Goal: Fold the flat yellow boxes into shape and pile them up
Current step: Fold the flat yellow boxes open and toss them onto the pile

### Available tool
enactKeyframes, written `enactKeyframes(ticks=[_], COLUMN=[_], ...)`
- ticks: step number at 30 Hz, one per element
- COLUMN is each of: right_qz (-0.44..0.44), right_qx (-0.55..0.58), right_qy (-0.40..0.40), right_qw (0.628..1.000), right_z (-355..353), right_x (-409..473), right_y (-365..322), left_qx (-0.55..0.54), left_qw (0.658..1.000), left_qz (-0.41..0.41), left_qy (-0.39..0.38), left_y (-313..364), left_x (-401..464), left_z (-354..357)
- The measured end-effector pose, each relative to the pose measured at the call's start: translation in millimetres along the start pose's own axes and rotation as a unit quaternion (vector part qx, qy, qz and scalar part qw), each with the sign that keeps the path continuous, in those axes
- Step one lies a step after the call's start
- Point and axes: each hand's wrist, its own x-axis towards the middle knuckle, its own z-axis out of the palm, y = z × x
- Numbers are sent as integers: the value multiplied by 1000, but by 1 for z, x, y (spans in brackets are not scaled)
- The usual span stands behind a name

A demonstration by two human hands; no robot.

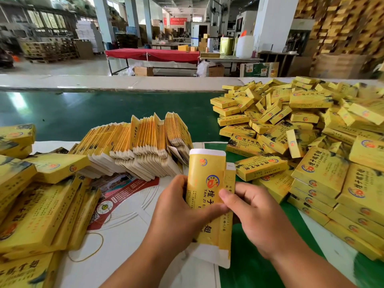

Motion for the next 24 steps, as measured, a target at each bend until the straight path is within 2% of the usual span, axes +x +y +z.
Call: enactKeyframes(ticks=[4,10,16,20,24], right_qz=[-9,-39,-35,-22,-35], right_qx=[38,11,-7,14,39], right_qy=[28,100,106,84,99], right_qw=[999,994,994,996,994], right_z=[5,17,20,24,20], right_x=[2,-5,-9,-10,-5], right_y=[2,-5,-14,-12,-9], left_qx=[-69,-114,-189,-78,-19], left_qw=[998,993,982,991,992], left_qz=[10,4,-13,35,67], left_qy=[4,13,28,102,109], left_y=[1,6,9,6,7], left_x=[-2,-7,-6,-3,-4], left_z=[2,9,8,3,7])
